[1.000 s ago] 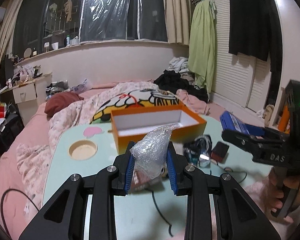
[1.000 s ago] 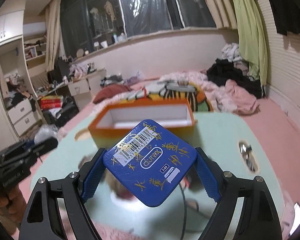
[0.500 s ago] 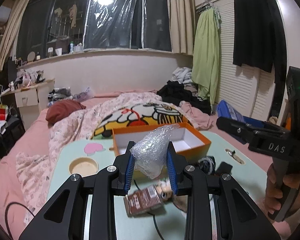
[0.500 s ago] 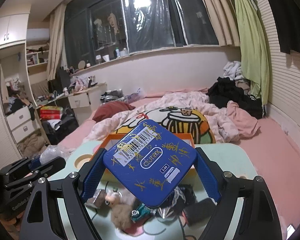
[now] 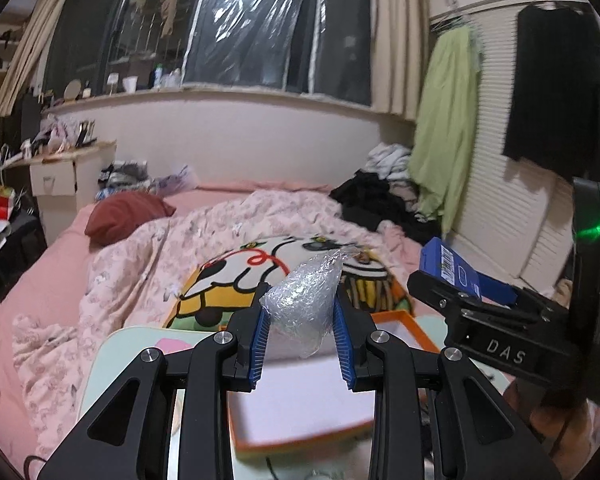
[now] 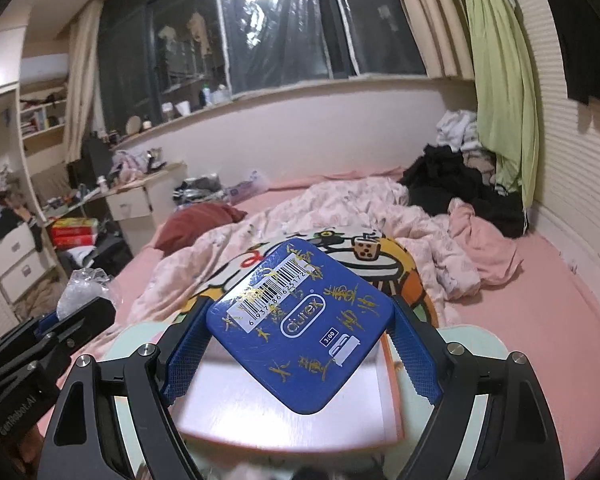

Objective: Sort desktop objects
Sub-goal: 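Lower the blue tin into the box with the right gripper while the left gripper drops the plastic bag in, then raise both grippers away from the box, then grasp the brown carton with the left gripper while the right gripper grasps the black rectangular case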

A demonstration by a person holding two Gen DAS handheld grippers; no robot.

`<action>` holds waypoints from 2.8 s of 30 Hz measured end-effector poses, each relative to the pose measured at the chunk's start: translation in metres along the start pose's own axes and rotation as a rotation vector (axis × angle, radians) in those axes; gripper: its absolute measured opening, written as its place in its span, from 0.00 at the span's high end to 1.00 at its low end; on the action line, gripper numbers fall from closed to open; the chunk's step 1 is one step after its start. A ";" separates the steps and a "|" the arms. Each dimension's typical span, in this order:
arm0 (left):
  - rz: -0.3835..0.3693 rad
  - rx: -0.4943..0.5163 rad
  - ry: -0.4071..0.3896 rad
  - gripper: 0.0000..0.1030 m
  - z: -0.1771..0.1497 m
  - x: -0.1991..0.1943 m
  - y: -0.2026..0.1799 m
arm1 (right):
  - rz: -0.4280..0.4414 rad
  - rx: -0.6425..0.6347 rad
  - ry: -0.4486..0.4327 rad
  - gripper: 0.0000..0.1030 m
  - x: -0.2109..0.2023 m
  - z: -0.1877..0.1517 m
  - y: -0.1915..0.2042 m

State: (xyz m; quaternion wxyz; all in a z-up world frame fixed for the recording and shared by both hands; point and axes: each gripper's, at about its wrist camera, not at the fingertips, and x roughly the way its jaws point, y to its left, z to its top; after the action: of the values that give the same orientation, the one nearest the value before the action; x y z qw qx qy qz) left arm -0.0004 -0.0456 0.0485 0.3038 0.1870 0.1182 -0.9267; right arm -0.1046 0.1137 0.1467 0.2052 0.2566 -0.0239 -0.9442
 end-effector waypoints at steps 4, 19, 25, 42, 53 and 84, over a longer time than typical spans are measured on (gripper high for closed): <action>0.001 0.021 0.110 0.69 -0.012 0.042 -0.001 | -0.029 -0.019 0.152 0.17 0.047 -0.015 -0.003; -0.068 -0.041 0.162 0.22 -0.037 0.042 0.008 | 0.006 0.062 0.190 0.10 0.031 -0.032 -0.018; -0.105 -0.021 0.202 0.22 -0.050 -0.005 0.009 | 0.048 0.003 0.160 0.06 -0.037 -0.061 -0.013; 0.066 0.200 0.326 0.10 -0.180 -0.048 -0.018 | -0.069 -0.083 0.386 0.00 -0.059 -0.193 -0.039; 0.067 0.192 0.321 0.08 -0.179 -0.051 -0.017 | -0.044 -0.104 0.392 0.00 -0.062 -0.186 -0.036; 0.011 0.147 0.272 0.13 -0.169 -0.061 -0.002 | -0.055 -0.089 0.344 0.00 -0.068 -0.192 -0.036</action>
State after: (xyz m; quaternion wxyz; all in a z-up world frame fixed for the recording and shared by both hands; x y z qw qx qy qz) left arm 0.0902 0.0437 -0.0785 0.2758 0.3332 0.0891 -0.8972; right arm 0.0297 0.1857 0.0073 0.1916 0.4056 0.0606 -0.8917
